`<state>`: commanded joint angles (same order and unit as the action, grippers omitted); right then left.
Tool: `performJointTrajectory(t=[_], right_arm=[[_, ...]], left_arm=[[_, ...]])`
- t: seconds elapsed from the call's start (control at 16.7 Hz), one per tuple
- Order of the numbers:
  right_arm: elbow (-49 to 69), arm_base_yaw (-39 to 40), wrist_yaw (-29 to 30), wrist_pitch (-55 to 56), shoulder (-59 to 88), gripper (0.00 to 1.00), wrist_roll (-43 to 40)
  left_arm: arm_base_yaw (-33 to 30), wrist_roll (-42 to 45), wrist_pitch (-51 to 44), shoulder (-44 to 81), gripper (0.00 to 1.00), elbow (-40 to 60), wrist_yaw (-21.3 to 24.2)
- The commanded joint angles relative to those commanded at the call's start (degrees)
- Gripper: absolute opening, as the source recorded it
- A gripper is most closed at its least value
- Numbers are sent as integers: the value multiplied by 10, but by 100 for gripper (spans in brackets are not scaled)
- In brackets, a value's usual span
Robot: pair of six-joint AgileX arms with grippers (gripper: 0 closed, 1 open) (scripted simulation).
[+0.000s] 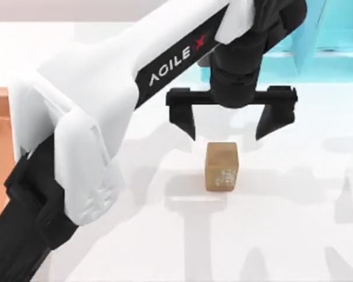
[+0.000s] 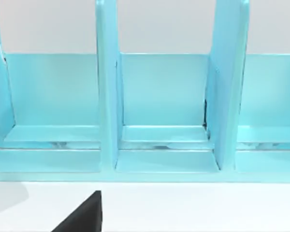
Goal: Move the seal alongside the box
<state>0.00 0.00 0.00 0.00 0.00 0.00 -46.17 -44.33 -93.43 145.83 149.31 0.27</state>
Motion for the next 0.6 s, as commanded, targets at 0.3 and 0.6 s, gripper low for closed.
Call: performJointTrajectory(t=[0.3,0.6], right_arm=[[0,0,0,0,0,100,0],[0,0,0,0,0,100,0]], left_arm=[[1,1,121,-23,100,-149,0],[0,0,236,-39,100,-279,-1]])
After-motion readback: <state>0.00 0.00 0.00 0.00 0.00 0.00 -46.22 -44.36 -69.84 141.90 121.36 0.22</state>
